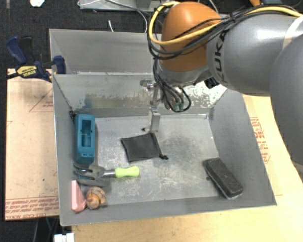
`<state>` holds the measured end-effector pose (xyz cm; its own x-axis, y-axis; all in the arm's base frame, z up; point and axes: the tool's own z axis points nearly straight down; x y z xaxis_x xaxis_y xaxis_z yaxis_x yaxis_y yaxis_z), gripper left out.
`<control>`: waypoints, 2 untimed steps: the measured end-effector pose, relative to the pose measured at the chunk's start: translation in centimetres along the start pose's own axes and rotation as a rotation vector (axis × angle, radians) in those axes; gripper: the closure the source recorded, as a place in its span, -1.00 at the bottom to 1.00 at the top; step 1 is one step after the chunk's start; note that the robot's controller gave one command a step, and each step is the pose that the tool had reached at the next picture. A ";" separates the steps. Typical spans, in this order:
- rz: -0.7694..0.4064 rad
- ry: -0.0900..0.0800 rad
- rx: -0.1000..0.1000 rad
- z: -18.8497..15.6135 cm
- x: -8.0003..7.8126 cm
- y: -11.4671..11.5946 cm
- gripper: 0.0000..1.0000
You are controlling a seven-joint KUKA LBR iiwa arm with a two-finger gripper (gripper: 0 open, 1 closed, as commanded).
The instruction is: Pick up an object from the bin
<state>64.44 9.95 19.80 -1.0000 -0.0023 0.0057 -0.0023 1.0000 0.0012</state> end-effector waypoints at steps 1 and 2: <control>0.002 -0.008 -0.001 -0.5 -0.2 0.0 -1.00; -0.100 -0.010 0.000 6.6 1.6 -1.1 -1.00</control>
Offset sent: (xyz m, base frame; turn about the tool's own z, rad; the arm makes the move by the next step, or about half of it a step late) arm -0.0334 -0.0208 -0.1280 -0.1877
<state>62.79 8.86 13.23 -0.9948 -0.1021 -0.0043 -0.1021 0.9948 0.0014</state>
